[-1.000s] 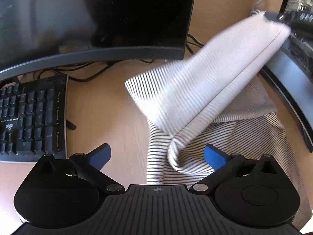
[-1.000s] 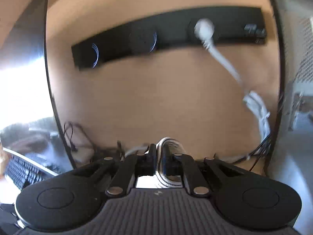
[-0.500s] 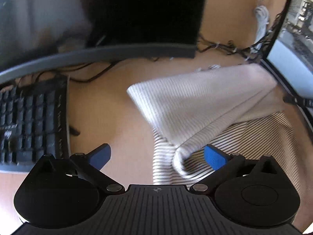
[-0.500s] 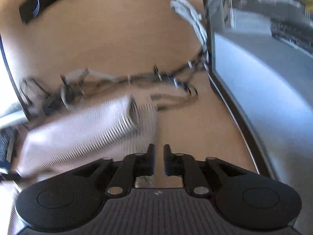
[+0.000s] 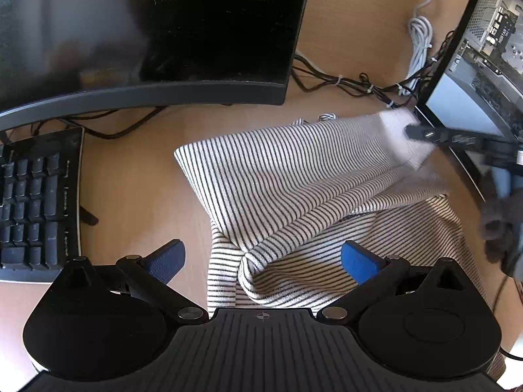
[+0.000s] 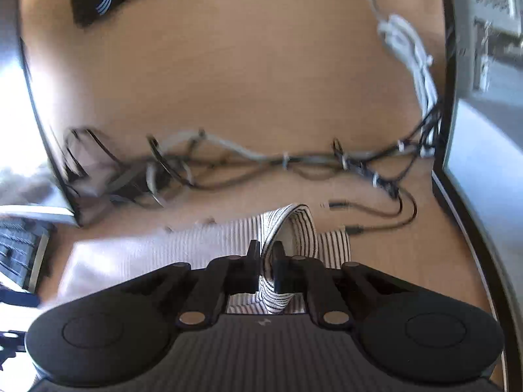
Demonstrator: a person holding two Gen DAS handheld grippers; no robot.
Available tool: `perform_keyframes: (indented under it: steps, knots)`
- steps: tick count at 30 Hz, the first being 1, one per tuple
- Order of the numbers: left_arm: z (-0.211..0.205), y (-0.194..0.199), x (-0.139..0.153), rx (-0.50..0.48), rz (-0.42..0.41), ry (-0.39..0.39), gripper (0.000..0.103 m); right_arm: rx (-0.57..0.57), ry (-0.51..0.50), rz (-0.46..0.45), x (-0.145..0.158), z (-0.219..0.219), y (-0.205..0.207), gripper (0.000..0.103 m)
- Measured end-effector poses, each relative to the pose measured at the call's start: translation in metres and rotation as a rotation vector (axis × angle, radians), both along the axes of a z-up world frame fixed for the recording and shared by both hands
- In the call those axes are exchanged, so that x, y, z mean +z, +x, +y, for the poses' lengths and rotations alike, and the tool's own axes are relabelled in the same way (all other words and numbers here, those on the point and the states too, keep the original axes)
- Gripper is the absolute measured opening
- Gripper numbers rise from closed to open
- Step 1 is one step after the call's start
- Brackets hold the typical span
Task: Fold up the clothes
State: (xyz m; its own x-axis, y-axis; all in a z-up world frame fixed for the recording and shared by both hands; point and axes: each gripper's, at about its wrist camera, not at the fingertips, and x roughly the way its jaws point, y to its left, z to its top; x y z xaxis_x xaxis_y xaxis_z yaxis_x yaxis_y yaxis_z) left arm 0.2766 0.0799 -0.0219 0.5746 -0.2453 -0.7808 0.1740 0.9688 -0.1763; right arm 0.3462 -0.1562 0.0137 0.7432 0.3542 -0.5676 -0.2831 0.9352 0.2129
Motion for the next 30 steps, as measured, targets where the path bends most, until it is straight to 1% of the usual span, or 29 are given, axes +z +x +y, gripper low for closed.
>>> perform_keyframes:
  steps: [2,4,5,9,10,12,14,16,17,19,21,22,23,25,26,27,28,29,30]
  knots:
    - [-0.001,0.004,-0.001,0.008,0.003,-0.001,0.103,-0.013,0.029,-0.02,0.01,-0.012,-0.009,0.007]
    - [-0.001,0.007,-0.002,0.012,-0.001,-0.003,0.103,-0.034,0.048,-0.005,0.009,-0.023,-0.015,0.007]
    - [-0.002,0.009,-0.002,0.014,-0.003,-0.004,0.103,-0.046,0.048,0.007,0.005,-0.028,-0.018,0.007]
    - [-0.003,0.012,0.003,0.007,-0.018,-0.01,0.103,-0.096,0.055,0.11,-0.027,-0.038,-0.032,0.007]
    - [-0.003,0.012,0.004,0.004,-0.023,-0.013,0.103,-0.1,0.061,0.119,-0.031,-0.041,-0.036,0.007]
    - [-0.003,0.013,0.006,-0.013,-0.026,-0.022,0.103,-0.098,0.066,0.107,-0.03,-0.042,-0.042,0.008]
    - [-0.004,0.014,0.005,-0.025,-0.024,-0.017,0.103,-0.08,0.076,0.076,-0.02,-0.043,-0.041,0.01]
    - [-0.007,0.015,0.002,-0.023,-0.021,-0.008,0.103,-0.07,0.069,0.044,-0.011,-0.044,-0.037,0.023]
    - [-0.008,0.015,0.001,-0.017,-0.021,-0.013,0.103,-0.074,0.052,0.03,-0.007,-0.043,-0.033,0.031]
    - [-0.009,0.014,0.0,-0.006,-0.029,-0.023,0.103,-0.12,0.004,-0.007,-0.005,-0.041,-0.028,0.031]
    - [-0.01,0.011,0.006,-0.002,-0.077,-0.045,0.103,-0.116,0.006,-0.058,0.003,-0.038,-0.029,0.031]
    - [-0.011,0.011,0.01,-0.007,-0.098,-0.061,0.103,-0.09,0.016,-0.069,0.006,-0.035,-0.029,0.031]
    - [-0.012,0.013,0.011,-0.02,-0.104,-0.081,0.103,-0.061,0.026,-0.063,0.009,-0.031,-0.027,0.031]
    - [-0.017,0.024,0.011,-0.049,-0.086,-0.124,0.103,0.0,0.048,0.002,0.005,-0.022,-0.015,0.034]
    - [-0.02,0.03,0.009,-0.06,-0.072,-0.141,0.103,0.007,0.043,0.04,0.0,-0.019,-0.008,0.038]
    - [-0.022,0.038,0.003,-0.05,-0.049,-0.146,0.103,-0.006,0.018,0.082,-0.011,-0.018,-0.001,0.038]
    - [-0.023,0.046,-0.005,-0.037,-0.024,-0.148,0.103,-0.022,-0.012,0.123,-0.022,-0.017,0.006,0.038]
    - [-0.024,0.052,-0.012,-0.017,-0.001,-0.142,0.103,-0.029,-0.013,0.144,-0.03,-0.019,0.008,0.035]
    - [-0.023,0.056,-0.02,-0.003,-0.001,-0.137,0.103,-0.033,-0.006,0.16,-0.037,-0.023,0.009,0.035]
